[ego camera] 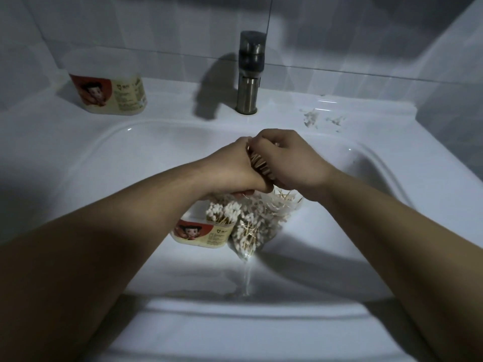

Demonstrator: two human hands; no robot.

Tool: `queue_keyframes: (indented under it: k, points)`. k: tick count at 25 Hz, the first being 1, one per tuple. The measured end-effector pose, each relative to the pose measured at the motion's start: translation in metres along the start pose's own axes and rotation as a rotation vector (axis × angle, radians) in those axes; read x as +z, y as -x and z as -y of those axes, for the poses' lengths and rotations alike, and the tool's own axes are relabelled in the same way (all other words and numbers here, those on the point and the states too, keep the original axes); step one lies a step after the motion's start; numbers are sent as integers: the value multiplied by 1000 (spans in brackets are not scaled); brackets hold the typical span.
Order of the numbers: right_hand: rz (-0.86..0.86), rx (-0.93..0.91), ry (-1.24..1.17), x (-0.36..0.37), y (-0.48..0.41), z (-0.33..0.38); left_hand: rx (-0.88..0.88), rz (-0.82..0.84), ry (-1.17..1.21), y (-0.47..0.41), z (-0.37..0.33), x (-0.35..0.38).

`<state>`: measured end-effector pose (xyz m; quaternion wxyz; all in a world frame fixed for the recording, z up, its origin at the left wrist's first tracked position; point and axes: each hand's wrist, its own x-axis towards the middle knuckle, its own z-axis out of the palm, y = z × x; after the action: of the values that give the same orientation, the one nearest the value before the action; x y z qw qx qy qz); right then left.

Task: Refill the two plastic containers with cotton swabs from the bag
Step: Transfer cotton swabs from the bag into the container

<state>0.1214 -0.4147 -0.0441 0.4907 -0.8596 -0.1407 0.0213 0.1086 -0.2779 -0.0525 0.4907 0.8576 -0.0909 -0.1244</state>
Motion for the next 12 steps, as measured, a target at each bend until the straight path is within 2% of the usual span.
queue_keyframes:
  k: [2,7,12]
  points:
    - [-20,82,-142,1,0,-2,-18,-19,40,-1,2,-1]
    - [-196,8,26,5,-4,-2,21,19,53,0,-1,-5]
    - [-169,-25,4,3,-4,-4,29,33,37,0,-1,-5]
